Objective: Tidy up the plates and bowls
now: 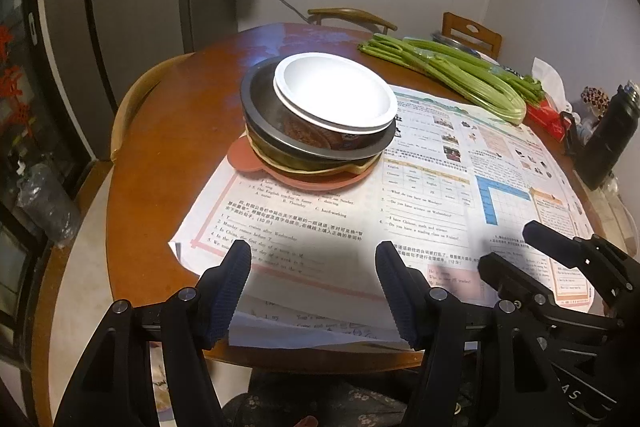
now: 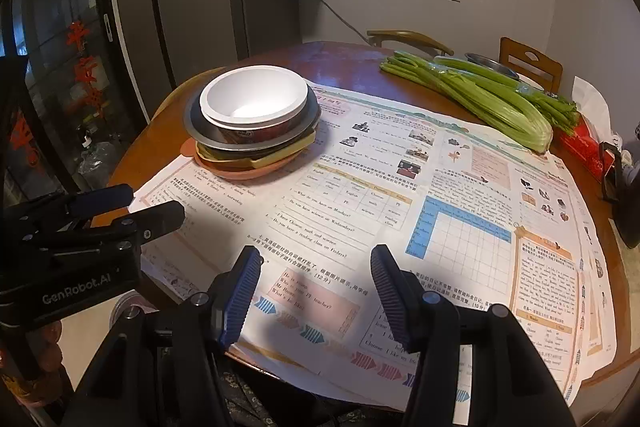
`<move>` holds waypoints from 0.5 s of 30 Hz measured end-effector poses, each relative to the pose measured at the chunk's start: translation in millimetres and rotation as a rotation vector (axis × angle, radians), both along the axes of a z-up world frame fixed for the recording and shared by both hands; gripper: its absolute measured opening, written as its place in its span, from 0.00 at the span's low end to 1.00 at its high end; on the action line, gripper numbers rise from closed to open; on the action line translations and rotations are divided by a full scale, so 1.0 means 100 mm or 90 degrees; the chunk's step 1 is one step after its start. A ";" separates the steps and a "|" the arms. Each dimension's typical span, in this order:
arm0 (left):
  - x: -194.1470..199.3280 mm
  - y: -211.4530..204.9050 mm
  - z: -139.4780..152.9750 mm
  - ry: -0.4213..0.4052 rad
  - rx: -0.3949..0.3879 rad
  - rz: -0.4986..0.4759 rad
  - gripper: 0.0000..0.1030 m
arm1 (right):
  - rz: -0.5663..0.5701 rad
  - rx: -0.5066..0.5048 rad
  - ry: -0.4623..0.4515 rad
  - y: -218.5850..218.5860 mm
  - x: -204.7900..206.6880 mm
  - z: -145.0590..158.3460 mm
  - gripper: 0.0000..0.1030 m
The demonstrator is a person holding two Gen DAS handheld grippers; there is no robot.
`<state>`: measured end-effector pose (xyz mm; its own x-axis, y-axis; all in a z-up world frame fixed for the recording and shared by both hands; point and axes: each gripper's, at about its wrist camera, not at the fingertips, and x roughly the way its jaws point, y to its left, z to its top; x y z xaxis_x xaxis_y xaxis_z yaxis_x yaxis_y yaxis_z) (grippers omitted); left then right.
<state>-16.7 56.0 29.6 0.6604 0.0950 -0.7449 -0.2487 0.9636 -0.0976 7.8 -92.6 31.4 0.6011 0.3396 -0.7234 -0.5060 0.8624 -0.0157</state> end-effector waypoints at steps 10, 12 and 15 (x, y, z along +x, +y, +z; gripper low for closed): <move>-0.05 -0.05 -0.02 0.002 -0.003 -0.014 0.65 | -0.005 -0.010 0.004 0.00 -0.10 -0.01 0.55; -0.06 -0.05 -0.02 0.002 -0.002 -0.015 0.65 | -0.005 -0.011 0.004 0.01 -0.11 -0.01 0.55; -0.07 -0.05 -0.01 0.001 0.001 -0.014 0.65 | -0.005 -0.012 0.004 0.01 -0.13 -0.01 0.55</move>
<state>-24.1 51.1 28.3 0.6612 0.0809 -0.7459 -0.2270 0.9691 -0.0962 -4.7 -91.2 30.9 0.5993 0.3211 -0.7333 -0.4990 0.8661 -0.0285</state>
